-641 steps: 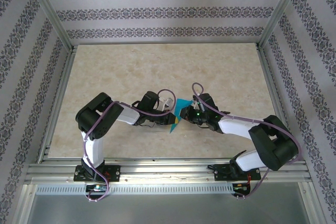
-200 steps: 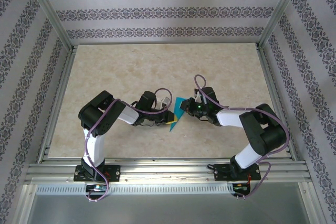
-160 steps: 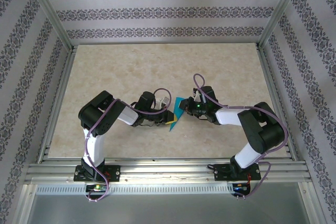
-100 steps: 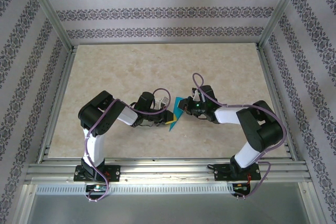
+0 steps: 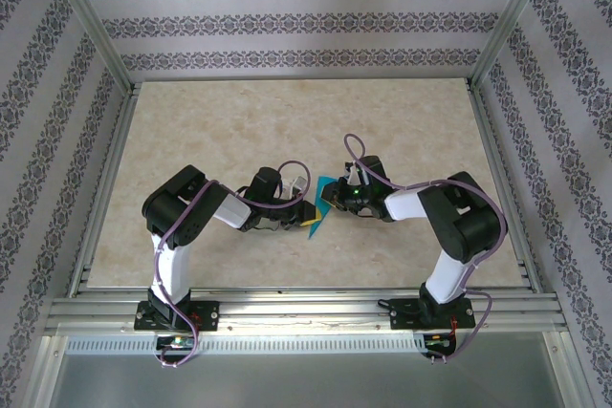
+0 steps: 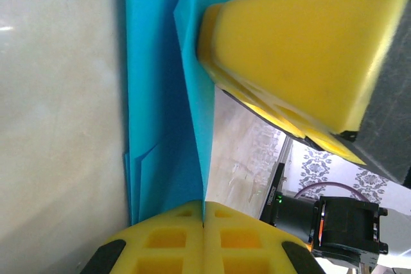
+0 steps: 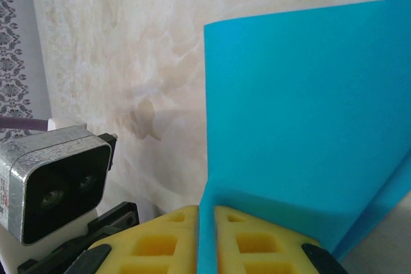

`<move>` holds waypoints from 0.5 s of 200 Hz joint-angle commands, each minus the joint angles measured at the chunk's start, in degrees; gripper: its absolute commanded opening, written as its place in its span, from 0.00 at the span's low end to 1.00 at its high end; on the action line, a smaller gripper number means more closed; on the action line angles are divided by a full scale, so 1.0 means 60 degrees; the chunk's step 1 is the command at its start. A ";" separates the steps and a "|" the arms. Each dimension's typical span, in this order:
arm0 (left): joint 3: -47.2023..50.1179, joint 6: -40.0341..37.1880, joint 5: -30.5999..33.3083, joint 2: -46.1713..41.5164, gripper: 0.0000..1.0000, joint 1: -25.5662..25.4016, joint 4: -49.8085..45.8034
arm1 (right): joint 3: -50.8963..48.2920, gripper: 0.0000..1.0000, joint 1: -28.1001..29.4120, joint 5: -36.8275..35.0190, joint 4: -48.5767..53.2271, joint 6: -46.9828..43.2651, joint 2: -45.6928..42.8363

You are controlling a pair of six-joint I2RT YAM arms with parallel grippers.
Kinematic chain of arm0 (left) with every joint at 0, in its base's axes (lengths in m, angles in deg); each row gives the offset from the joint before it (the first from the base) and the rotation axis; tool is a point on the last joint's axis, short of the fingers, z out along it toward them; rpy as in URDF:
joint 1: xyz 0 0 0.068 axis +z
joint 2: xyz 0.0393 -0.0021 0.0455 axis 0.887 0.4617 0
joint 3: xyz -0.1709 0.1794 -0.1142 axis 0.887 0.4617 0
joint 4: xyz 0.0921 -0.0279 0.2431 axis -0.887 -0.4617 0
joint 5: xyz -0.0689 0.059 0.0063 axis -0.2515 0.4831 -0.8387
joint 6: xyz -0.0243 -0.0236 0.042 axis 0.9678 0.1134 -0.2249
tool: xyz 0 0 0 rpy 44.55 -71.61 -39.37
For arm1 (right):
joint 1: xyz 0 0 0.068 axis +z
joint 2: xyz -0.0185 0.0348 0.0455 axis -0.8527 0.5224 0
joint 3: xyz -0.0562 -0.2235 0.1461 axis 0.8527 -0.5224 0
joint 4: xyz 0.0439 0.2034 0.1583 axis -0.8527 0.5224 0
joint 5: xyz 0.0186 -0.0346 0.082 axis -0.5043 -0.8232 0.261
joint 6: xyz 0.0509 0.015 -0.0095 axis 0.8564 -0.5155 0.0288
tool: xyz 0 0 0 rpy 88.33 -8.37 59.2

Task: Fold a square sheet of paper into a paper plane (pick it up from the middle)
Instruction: Fold the wing for the fifth time at the center of the table.

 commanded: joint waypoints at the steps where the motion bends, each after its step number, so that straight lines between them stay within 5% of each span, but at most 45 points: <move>1: 0.0332 -0.0240 0.0601 0.0231 0.00 0.0245 -0.1079 | 0.0170 0.15 -0.0126 0.0174 -0.0255 -0.0181 0.0336; 45: 0.0429 -0.0353 0.0562 0.0123 0.00 0.0262 -0.1187 | 0.0097 0.14 -0.0101 0.0087 -0.0183 -0.0092 0.0979; 75: 0.0596 -0.0508 0.0533 -0.0229 0.17 0.0262 -0.1429 | 0.0009 0.13 -0.0068 -0.0119 0.0082 -0.0112 0.0964; 100: 0.0599 -0.0926 0.0558 -0.0773 0.20 0.0255 -0.2318 | 0.0009 0.13 -0.0010 -0.0160 0.0191 -0.0118 0.0907</move>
